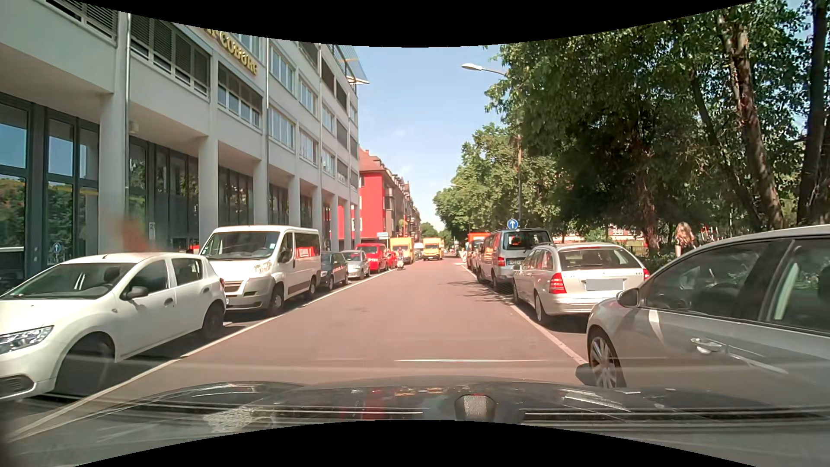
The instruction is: Follow the waypoints while adhering to traffic rules and regulations
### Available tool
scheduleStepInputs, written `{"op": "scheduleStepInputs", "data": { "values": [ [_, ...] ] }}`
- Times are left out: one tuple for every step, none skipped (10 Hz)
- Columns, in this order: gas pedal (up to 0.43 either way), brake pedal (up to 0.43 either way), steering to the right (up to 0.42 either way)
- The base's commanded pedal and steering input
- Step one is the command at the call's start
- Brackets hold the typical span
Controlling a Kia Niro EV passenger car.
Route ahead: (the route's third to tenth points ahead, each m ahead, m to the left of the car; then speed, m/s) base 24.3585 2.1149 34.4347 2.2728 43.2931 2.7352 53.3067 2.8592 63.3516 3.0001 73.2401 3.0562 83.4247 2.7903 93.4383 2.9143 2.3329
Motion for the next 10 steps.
{"op": "scheduleStepInputs", "data": {
  "values": [
    [0.240,0.000,-0.033],
    [0.248,0.000,-0.032],
    [0.248,0.000,-0.032],
    [0.248,0.000,-0.033],
    [0.248,0.000,-0.033],
    [0.248,0.000,-0.032],
    [0.248,0.000,-0.029],
    [0.248,0.000,-0.022],
    [0.248,0.000,-0.014],
    [0.248,0.000,-0.008]
  ]
}}
